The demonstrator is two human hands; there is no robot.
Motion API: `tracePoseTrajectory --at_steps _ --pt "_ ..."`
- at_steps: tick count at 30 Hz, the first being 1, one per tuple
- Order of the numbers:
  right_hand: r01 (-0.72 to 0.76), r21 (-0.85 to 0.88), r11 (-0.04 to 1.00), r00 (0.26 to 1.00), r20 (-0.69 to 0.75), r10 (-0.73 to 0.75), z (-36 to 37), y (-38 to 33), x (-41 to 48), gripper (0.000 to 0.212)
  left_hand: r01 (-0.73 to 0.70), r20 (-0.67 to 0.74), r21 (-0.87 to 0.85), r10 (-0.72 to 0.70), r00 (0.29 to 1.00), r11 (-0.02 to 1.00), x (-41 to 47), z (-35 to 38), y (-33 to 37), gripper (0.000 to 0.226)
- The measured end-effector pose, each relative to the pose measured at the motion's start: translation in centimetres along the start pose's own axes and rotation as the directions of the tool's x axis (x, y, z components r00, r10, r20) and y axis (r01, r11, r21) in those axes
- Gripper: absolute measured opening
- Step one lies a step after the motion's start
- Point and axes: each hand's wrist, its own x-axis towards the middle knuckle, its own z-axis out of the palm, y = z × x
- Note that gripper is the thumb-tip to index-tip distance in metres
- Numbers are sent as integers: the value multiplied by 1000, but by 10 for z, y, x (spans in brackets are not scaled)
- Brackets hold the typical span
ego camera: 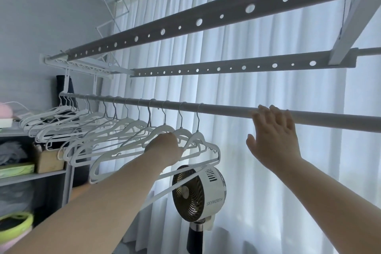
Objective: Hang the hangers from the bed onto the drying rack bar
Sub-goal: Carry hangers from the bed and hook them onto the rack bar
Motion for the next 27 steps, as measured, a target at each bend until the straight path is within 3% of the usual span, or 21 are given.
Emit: tracePoseTrajectory --at_steps 2,5,12,18,23,27 --pt "47 4 999 998 -45 -47 3 -9 -5 58 16 -59 -42 -19 998 999 -10 -2 -9 34" --pt "48 153 987 996 73 -60 1 -32 -16 57 11 -175 -110 -31 984 994 -30 -9 -28 29" --pt "77 449 890 986 99 -135 -34 -112 -16 44 23 -356 -188 -90 930 982 -96 -55 -105 26" --pt "126 619 775 957 129 -259 -64 -241 -38 24 281 -387 -131 -310 868 951 -200 -107 -224 25" --pt "139 730 669 871 232 -434 -97 -381 -90 20 541 -348 -184 -569 745 820 -333 -151 -345 22" --pt "178 818 548 736 259 -626 -126 -495 -154 23 712 -329 -292 -766 553 639 -456 -174 -428 29"
